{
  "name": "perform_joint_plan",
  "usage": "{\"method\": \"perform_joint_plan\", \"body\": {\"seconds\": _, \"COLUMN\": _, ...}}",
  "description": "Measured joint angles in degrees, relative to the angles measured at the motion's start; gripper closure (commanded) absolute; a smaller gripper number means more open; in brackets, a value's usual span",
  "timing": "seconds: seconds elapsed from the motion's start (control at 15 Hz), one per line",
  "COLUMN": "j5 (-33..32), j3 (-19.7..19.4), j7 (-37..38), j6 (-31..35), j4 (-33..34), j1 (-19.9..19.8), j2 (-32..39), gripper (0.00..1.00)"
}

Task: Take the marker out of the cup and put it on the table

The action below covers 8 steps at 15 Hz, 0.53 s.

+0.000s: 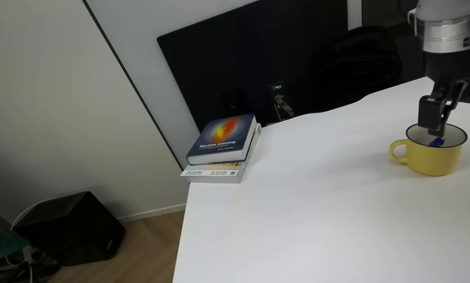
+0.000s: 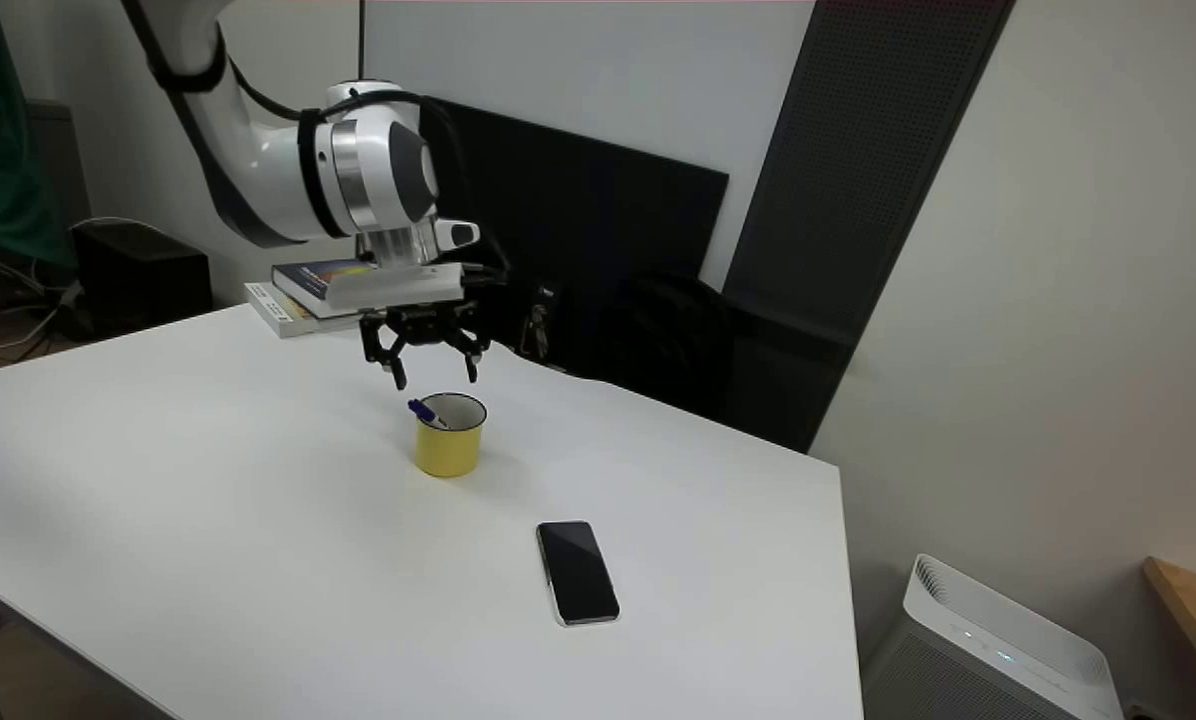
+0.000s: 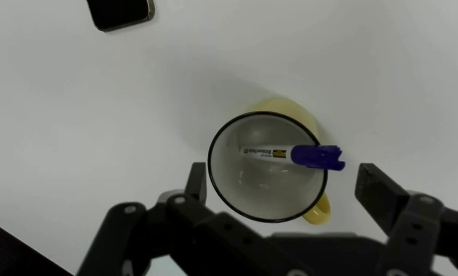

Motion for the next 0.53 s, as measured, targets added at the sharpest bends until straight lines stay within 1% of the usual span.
{"method": "perform_joint_plan", "body": {"seconds": 0.33, "j5": -0.54, "j3": -0.14, "j7": 0.01, "j6": 0.01, "j4": 0.0, "j1": 0.15, "j2": 0.0, "gripper": 0.0}}
{"method": "perform_joint_plan", "body": {"seconds": 0.53, "j5": -4.46, "j3": -1.6, "j7": 1.19, "j6": 0.09, "j4": -0.02, "j1": 2.05, "j2": 0.0, "gripper": 0.0}}
